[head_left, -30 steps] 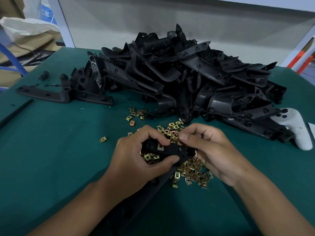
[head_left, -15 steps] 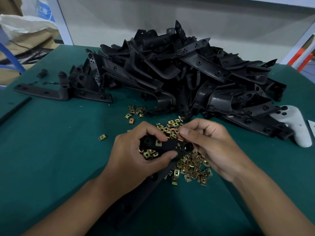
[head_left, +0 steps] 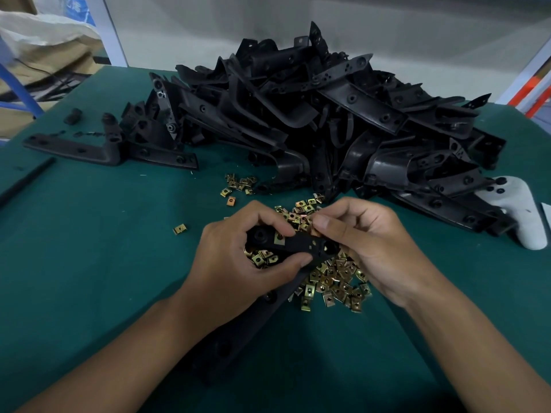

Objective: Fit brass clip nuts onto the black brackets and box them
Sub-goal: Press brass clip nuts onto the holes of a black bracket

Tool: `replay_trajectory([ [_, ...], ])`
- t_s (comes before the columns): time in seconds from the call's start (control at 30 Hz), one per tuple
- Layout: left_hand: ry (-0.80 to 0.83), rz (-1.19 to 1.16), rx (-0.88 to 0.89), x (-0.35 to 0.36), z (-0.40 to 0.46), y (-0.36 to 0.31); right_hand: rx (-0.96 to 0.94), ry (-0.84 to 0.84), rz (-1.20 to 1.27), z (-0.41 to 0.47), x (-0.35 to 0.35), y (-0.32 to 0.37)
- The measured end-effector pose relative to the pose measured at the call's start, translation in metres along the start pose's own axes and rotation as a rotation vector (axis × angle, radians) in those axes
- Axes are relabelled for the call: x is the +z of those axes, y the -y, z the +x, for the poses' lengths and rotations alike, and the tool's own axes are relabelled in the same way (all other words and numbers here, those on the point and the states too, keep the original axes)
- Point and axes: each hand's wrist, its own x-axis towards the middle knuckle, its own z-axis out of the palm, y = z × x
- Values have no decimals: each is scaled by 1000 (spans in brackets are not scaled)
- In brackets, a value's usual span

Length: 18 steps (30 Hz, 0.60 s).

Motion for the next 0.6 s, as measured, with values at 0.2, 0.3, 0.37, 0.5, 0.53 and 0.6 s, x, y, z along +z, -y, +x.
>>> replay_trajectory([
  [0.2, -6, 10, -12, 1, 0, 1, -24, 21, -86, -1, -1, 0],
  [0.3, -6, -32, -40, 0, 0, 3, -44, 40, -105, -1, -4, 0],
  [0.37, -7, -43, -44, -1, 1, 3, -67, 54, -121, 0, -5, 1],
  [0.5, -5, -48, -48, -1, 0, 3, -99, 74, -119, -1, -7, 3],
  [0.53, -6, -48, -53, -1, 0, 4, -101, 83, -111, -2, -8, 3],
  [0.6, -3, -53, -58, -2, 0, 4, -98, 99, -106, -2, -8, 5],
])
